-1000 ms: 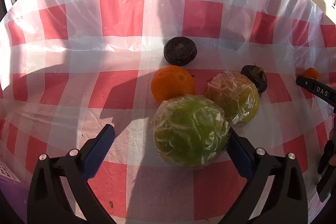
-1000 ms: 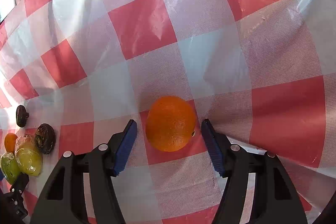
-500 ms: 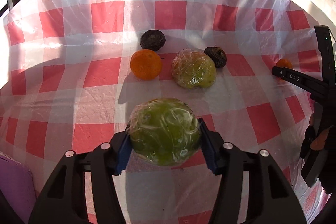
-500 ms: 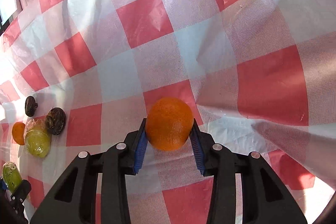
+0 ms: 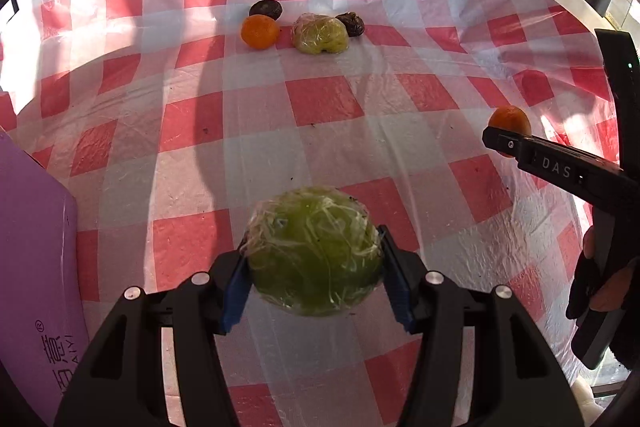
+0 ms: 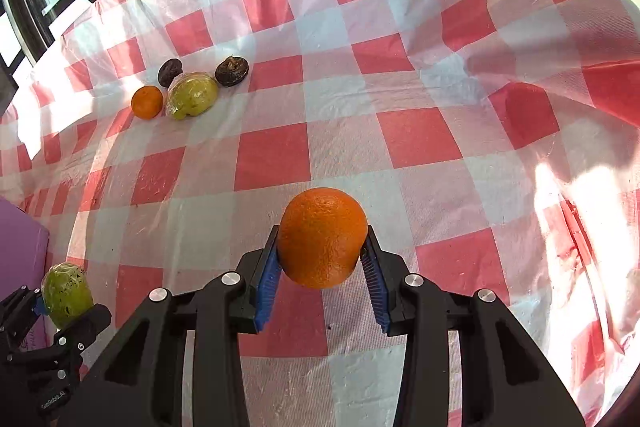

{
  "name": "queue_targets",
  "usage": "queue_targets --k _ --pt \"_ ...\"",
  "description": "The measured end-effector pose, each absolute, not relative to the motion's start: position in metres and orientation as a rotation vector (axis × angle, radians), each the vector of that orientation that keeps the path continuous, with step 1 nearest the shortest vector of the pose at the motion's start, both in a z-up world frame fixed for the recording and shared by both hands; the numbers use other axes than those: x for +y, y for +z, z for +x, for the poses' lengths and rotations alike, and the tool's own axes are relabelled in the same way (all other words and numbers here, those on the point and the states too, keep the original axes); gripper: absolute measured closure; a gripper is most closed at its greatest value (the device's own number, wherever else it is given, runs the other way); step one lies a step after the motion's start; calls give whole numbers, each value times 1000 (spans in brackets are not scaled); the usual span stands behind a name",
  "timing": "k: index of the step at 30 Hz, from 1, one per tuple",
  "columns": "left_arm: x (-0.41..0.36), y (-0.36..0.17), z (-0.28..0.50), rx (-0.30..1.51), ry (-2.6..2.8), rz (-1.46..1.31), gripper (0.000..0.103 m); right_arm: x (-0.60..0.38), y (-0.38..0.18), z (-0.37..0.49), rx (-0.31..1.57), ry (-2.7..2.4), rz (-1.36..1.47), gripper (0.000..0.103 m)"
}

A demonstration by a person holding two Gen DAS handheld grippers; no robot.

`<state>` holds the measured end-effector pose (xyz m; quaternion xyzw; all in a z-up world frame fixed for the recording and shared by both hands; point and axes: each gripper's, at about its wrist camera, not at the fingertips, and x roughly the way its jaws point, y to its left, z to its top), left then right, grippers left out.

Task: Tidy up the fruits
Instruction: 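Lift the green guava and orange and carry both over the white box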

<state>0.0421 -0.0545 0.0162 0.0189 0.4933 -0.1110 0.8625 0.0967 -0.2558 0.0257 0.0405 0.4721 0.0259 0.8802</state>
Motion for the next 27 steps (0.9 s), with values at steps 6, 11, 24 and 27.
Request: queue_targets --k 6,11,24,27 --pt "-50 35 29 1034 -254 78 46 -237 35 63 1000 71 72 64" --pt "-41 52 22 1032 -257 96 46 -220 46 40 1001 79 74 64" --pt "-16 105 1 919 -334 128 46 -161 76 -4 956 118 34 64" --pt "-4 115 -2 893 -336 119 46 -146 82 -12 943 131 17 64"
